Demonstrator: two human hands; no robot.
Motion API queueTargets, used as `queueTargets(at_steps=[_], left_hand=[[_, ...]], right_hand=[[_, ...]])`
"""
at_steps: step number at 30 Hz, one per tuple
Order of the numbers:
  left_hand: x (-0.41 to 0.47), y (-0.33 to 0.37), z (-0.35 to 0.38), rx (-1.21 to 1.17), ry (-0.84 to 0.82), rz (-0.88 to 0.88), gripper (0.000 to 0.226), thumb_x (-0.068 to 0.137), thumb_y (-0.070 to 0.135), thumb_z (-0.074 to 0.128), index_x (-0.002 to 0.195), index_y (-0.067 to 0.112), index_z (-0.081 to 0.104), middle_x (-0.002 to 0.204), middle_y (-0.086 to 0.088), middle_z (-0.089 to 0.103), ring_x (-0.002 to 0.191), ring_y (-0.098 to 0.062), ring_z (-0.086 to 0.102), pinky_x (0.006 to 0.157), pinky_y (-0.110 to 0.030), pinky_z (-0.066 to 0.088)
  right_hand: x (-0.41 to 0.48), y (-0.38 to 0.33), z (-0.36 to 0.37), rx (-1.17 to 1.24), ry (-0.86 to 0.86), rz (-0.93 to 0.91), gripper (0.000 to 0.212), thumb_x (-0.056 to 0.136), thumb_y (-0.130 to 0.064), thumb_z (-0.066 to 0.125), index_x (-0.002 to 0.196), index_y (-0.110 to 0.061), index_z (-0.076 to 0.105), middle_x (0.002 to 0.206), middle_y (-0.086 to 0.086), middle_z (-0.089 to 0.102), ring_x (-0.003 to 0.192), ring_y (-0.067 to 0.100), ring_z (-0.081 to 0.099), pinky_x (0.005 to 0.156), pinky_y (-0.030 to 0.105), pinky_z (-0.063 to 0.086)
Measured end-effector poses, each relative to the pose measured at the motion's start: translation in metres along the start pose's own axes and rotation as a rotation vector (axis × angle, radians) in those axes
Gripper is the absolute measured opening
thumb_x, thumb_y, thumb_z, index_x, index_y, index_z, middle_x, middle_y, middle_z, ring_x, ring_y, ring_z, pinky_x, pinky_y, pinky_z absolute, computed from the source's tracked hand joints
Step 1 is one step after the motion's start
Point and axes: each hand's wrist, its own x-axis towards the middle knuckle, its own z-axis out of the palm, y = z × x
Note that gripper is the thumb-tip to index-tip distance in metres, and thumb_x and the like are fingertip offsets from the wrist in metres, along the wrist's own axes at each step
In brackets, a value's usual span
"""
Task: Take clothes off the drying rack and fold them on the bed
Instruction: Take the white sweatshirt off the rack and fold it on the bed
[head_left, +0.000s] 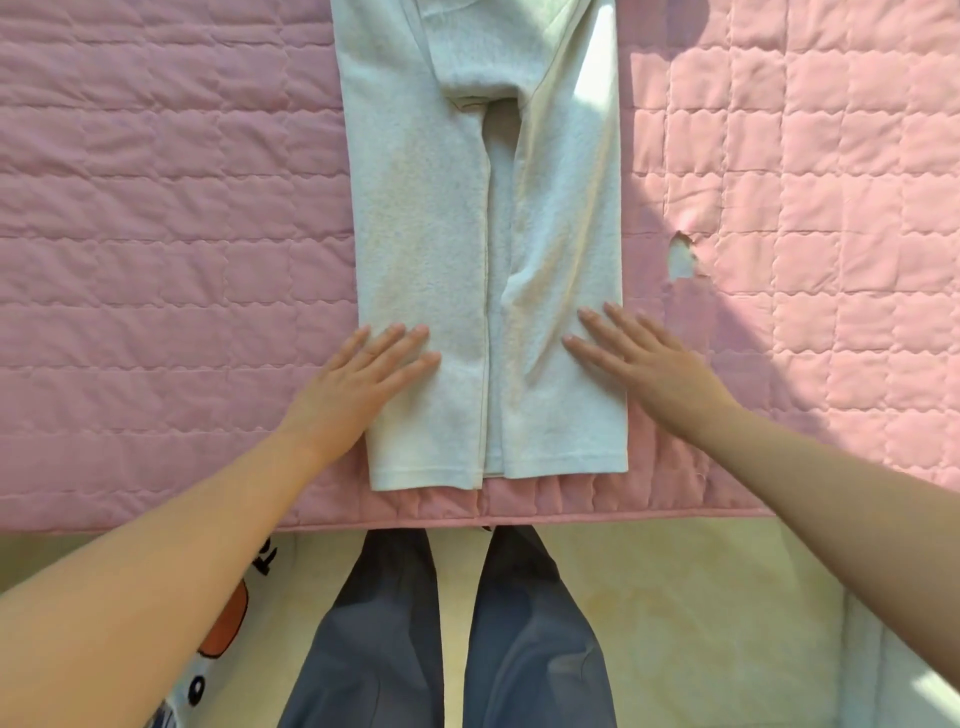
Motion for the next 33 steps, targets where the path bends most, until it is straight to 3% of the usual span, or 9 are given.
queueTargets(at_steps=[3,6,11,16,24,27,30,31,33], left_hand=[[0.008,-0.018,-0.005,0.025,-0.02,-0.012,0.096,0.077,-0.017,0.044,0.154,0.03,0.014,0.162,-0.001,0.01,0.148,-0.016,-0.005,0.122,-0.041,-0.002],[0.021,-0.021,-0.012,-0.021,-0.038,-0.061,0.086,0.078,-0.013,0.031,0.153,0.029,0.017,0.161,-0.002,0.014,0.148,-0.02,0.006,0.12,-0.037,-0.008],[0.036,-0.016,-0.022,-0.108,-0.078,-0.138,0.082,0.081,-0.011,0.022,0.153,0.028,0.018,0.162,0.0,0.01,0.149,-0.021,0.006,0.121,-0.043,-0.003],[0.036,-0.011,-0.032,-0.203,-0.142,-0.17,0.082,0.087,-0.011,0.031,0.15,0.038,0.019,0.162,0.005,0.0,0.148,-0.014,-0.01,0.118,-0.044,-0.016],[-0.008,0.01,-0.037,-0.402,-0.314,-0.217,0.09,0.082,-0.016,0.033,0.144,0.05,0.026,0.157,0.017,-0.003,0.146,-0.008,-0.014,0.117,-0.045,-0.017],[-0.014,0.013,-0.052,-0.609,-0.481,-0.262,0.054,0.097,0.017,0.029,0.138,0.051,0.037,0.156,0.015,0.017,0.148,-0.01,0.007,0.119,-0.044,-0.009],[0.004,0.004,-0.092,-0.968,-0.497,-0.524,0.046,0.09,0.053,0.04,0.124,0.026,0.055,0.127,0.001,0.058,0.12,-0.012,0.045,0.102,-0.025,0.031],[0.014,-0.002,-0.104,-1.138,-0.486,-0.638,0.047,0.09,0.058,0.048,0.123,0.024,0.051,0.118,0.002,0.06,0.112,-0.01,0.047,0.093,-0.02,0.033],[0.033,-0.021,-0.109,-1.372,-0.436,-0.775,0.079,0.067,0.087,0.049,0.118,0.027,0.057,0.117,0.0,0.066,0.108,-0.012,0.057,0.098,-0.026,0.039]], right_hand=[[0.013,0.022,-0.005,-0.085,-0.01,-0.014,0.072,0.084,0.001,0.022,0.151,-0.023,0.023,0.156,0.012,0.028,0.14,0.038,0.032,0.112,0.053,0.031],[0.029,0.025,-0.006,-0.103,0.002,-0.034,0.07,0.085,0.0,0.018,0.151,-0.022,0.024,0.157,0.011,0.025,0.142,0.036,0.03,0.114,0.051,0.027],[0.044,0.001,-0.012,0.03,-0.063,-0.035,0.08,0.085,0.002,0.033,0.153,-0.033,0.011,0.162,0.004,0.005,0.148,0.03,0.007,0.12,0.048,0.006],[0.046,-0.01,-0.02,0.264,-0.128,0.077,0.08,0.092,-0.002,0.047,0.149,-0.046,0.012,0.162,-0.007,-0.006,0.149,0.022,-0.009,0.119,0.043,-0.003],[0.017,-0.024,-0.04,0.518,-0.333,0.087,0.091,0.081,0.013,0.037,0.148,-0.047,0.021,0.16,-0.013,-0.006,0.148,0.014,-0.012,0.119,0.048,0.0],[0.008,-0.027,-0.05,0.693,-0.45,0.152,0.049,0.097,-0.036,0.037,0.146,-0.039,0.033,0.156,-0.016,0.01,0.146,0.008,0.006,0.119,0.042,0.006],[0.01,-0.015,-0.073,1.065,-0.392,0.439,0.026,0.102,-0.029,0.044,0.126,-0.024,0.053,0.138,-0.005,0.048,0.124,0.01,0.043,0.106,0.03,0.032],[0.014,-0.009,-0.077,1.23,-0.314,0.554,0.023,0.098,-0.032,0.051,0.12,-0.026,0.053,0.128,-0.005,0.054,0.115,0.01,0.05,0.102,0.029,0.037],[0.025,0.008,-0.078,1.474,-0.207,0.733,0.054,0.081,-0.056,0.061,0.123,-0.022,0.056,0.12,-0.007,0.062,0.107,0.01,0.06,0.098,0.03,0.044]])
